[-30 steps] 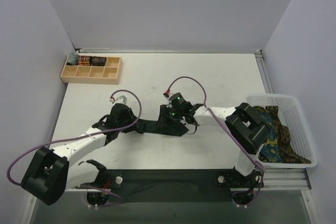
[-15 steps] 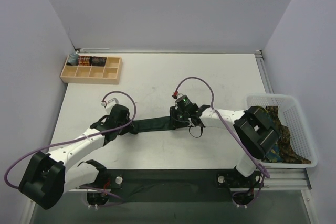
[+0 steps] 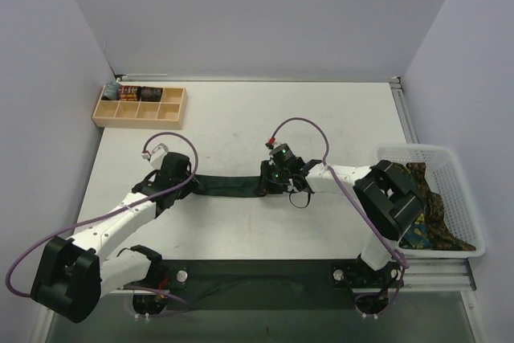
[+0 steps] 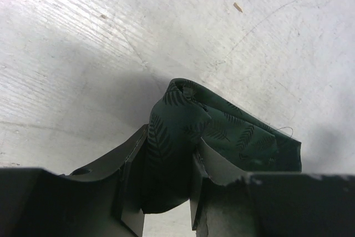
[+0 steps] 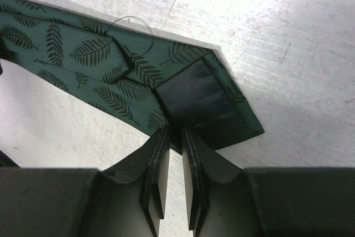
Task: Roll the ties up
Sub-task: Roll the tie
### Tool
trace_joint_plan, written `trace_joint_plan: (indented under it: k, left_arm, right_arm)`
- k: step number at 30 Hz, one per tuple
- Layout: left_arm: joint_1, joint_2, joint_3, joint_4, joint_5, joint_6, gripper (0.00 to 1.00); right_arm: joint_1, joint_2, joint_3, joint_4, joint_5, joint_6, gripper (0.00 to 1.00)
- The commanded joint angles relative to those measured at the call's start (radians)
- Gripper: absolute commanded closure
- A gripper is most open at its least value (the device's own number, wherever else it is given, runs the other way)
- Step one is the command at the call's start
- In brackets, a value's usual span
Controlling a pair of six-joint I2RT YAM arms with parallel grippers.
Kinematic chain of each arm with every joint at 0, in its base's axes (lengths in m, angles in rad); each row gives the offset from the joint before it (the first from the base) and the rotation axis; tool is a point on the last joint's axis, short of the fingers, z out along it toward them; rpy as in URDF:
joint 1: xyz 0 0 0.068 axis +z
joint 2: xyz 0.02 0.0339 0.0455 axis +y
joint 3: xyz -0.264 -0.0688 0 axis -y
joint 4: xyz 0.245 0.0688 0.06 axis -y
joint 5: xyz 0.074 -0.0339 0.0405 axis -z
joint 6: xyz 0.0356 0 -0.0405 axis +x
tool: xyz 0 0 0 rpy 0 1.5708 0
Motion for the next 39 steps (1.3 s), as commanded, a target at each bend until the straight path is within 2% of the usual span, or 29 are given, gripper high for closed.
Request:
trace_joint_plan:
  k: [1, 8, 9, 10, 15, 19, 21, 24, 29, 35, 39]
  left_arm:
    - [0.018, 0.025, 0.037, 0.021, -0.089, 0.019, 0.76]
    - [-0.034, 0.135, 0.092, 0.021, -0.221, 0.088, 0.76]
    - [-0.080, 0.158, 0.106, 0.009, -0.248, 0.097, 0.76]
    - [-0.100, 0.170, 0.120, -0.011, -0.309, 0.112, 0.76]
    - [-0.192, 0.288, 0.215, -0.114, -0.438, 0.129, 0.78]
    - [-0.307, 0.382, 0.296, -0.195, -0.613, 0.175, 0.78]
    - [-0.327, 0.449, 0.333, -0.232, -0.646, 0.185, 0.79]
    - [-0.350, 0.538, 0.412, -0.309, -0.679, 0.192, 0.80]
    - [-0.411, 0.634, 0.466, -0.332, -0.738, 0.254, 0.80]
    - [-0.488, 0.720, 0.522, -0.331, -0.764, 0.318, 0.69]
    - [-0.522, 0.810, 0.558, -0.349, -0.748, 0.343, 0.53]
  right_arm:
    - [-0.008, 0.050, -0.029, -0.110, 0.018, -0.002, 0.82]
    - [-0.006, 0.043, -0.009, -0.112, -0.036, 0.000, 0.82]
    - [-0.005, 0.040, -0.008, -0.108, -0.041, -0.003, 0.82]
    - [-0.003, 0.035, -0.006, -0.107, -0.045, -0.005, 0.81]
    - [0.007, 0.007, -0.003, -0.090, -0.058, -0.005, 0.81]
    - [0.011, -0.029, -0.021, -0.053, -0.071, -0.013, 0.78]
    - [0.011, -0.071, -0.046, -0.033, -0.068, -0.016, 0.76]
    - [0.011, -0.152, -0.092, 0.002, -0.041, -0.046, 0.63]
    - [0.006, -0.322, -0.184, 0.008, 0.080, -0.077, 0.52]
    - [-0.006, -0.545, -0.331, 0.007, 0.247, -0.075, 0.49]
    - [-0.029, -0.660, -0.391, -0.015, 0.346, -0.079, 0.48]
